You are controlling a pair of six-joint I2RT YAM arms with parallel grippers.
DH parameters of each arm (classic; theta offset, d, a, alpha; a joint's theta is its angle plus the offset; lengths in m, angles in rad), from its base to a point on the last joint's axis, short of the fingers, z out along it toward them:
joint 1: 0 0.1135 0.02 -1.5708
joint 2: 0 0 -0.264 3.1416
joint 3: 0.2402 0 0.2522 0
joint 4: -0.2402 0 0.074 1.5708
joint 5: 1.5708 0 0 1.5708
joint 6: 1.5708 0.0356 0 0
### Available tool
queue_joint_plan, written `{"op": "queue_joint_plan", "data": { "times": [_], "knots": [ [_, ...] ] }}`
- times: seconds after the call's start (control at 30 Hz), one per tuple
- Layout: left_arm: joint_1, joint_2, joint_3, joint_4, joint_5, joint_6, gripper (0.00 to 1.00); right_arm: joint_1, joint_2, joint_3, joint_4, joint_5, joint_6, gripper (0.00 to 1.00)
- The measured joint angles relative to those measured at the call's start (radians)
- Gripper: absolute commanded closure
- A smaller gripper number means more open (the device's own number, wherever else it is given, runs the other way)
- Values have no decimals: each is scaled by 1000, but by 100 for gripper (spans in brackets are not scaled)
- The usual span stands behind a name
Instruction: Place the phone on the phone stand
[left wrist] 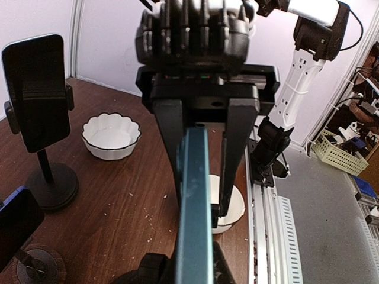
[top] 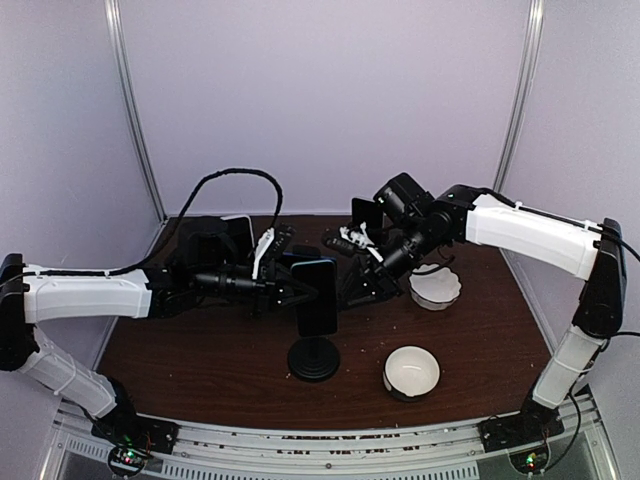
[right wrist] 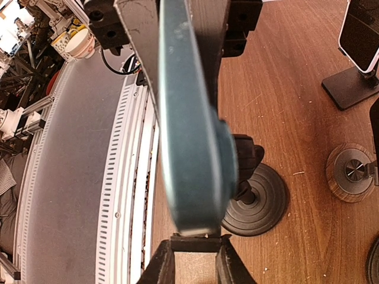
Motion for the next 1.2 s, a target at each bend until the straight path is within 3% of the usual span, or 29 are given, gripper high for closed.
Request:
{"op": "queue_joint_plan", "data": {
  "times": [0.1, 0.2, 0.33, 0.47, 0.53, 0.7, 0.97, 1.2],
  "knots": [
    [1, 0, 3, -5, -25, 4, 66, 5, 0, 2, -6, 2, 8, 53],
    [9, -1, 3, -23, -61, 13, 55, 9, -8, 2, -32, 9, 16, 42],
    [6, -8, 3, -57, -80, 33, 46, 13, -35, 2, -38, 19, 23, 39],
    [-6, -16, 10, -107, -86, 54, 28, 13, -56, 2, -38, 30, 24, 38],
    [-16, -19, 18, -132, -90, 64, 4, 13, -58, 0, -38, 39, 24, 38],
    [-31, -53, 52, -232, -128, 93, 2, 9, -77, -33, -39, 78, 18, 38],
    [-31, -182, 173, -543, -233, 209, 2, -86, -237, -121, -40, 129, 16, 36],
    [-32, -274, 300, -823, -481, 329, 2, -229, -409, -161, -36, 184, 13, 35]
  ]
}}
